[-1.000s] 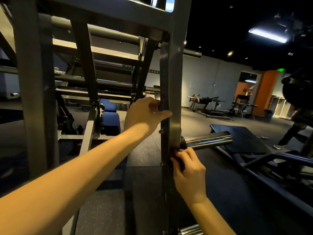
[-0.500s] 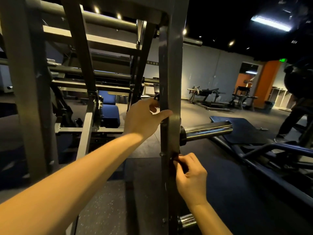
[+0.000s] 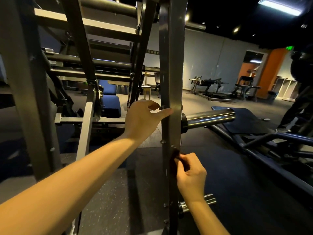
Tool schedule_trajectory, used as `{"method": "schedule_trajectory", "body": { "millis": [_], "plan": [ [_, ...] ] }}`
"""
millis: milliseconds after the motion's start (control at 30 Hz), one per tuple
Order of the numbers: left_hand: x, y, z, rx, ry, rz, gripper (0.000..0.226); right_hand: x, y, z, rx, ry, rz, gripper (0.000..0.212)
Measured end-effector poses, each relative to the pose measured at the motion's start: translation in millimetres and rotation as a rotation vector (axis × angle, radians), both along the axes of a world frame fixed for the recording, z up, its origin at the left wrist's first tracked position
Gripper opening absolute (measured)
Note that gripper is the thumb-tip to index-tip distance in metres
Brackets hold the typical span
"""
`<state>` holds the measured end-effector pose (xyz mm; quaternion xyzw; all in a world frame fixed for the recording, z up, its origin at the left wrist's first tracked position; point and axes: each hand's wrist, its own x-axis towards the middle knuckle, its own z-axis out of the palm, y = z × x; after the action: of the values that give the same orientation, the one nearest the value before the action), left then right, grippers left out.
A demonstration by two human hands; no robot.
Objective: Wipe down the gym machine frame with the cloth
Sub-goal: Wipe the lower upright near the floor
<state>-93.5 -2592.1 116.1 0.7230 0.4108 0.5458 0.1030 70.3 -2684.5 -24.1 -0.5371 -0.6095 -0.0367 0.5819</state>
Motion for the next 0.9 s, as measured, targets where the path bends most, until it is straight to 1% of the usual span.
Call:
{"method": "schedule_trajectory", "body": {
  "millis": [67, 133, 200, 267, 333, 400, 467, 533, 600, 633, 667, 733, 767, 833, 900],
  "plan": [
    [0, 0, -3, 0.015, -0.002, 0.009, 0.071, -4, 5, 25, 0.038, -0.036, -0.004, 0.018],
    [1, -1, -3, 0.02, 0.0, 0.008, 0.081, -11, 14, 61, 0.13, -0.024, -0.018, 0.01],
    [1, -1, -3, 0.022, 0.007, 0.013, 0.084, -18, 21, 76, 0.21, 0.0, -0.019, 0.005],
    [0, 0, -4, 0.014, 0.019, 0.01, 0.077, -20, 21, 55, 0.219, -0.011, -0.013, 0.004],
    [1, 1, -5, 0.02, 0.034, 0.02, 0.068, -16, 13, 15, 0.152, -0.022, -0.003, 0.006],
    [2, 3, -5, 0.023, 0.041, 0.021, 0.065, -10, 6, -10, 0.064, -0.006, -0.003, 0.01],
    [3, 1, -6, 0.019, 0.02, 0.013, 0.07, -8, 9, -1, 0.04, -0.003, -0.013, 0.013],
    [4, -2, -6, 0.012, -0.008, 0.008, 0.073, -11, 15, 31, 0.094, 0.004, -0.016, 0.011],
    [5, -3, -7, 0.008, -0.017, 0.012, 0.067, -15, 23, 60, 0.185, 0.012, -0.033, 0.008],
    [5, -2, -7, 0.004, -0.017, 0.013, 0.065, -16, 26, 64, 0.222, 0.002, -0.038, 0.007],
    [4, -3, -6, -0.001, -0.016, 0.011, 0.067, -18, 26, 58, 0.24, -0.01, -0.036, 0.008],
    [4, -3, -6, -0.01, -0.027, 0.01, 0.072, -15, 22, 22, 0.207, -0.046, -0.014, 0.007],
    [4, -3, -6, -0.016, -0.033, 0.011, 0.073, -12, 17, 0, 0.157, -0.063, -0.01, 0.005],
    [5, -4, -9, -0.035, -0.048, 0.008, 0.069, -4, 9, -32, 0.043, -0.068, -0.024, 0.008],
    [6, -7, -15, -0.062, -0.06, 0.002, 0.063, -3, 8, -27, -0.006, -0.05, -0.042, 0.012]
  ]
}}
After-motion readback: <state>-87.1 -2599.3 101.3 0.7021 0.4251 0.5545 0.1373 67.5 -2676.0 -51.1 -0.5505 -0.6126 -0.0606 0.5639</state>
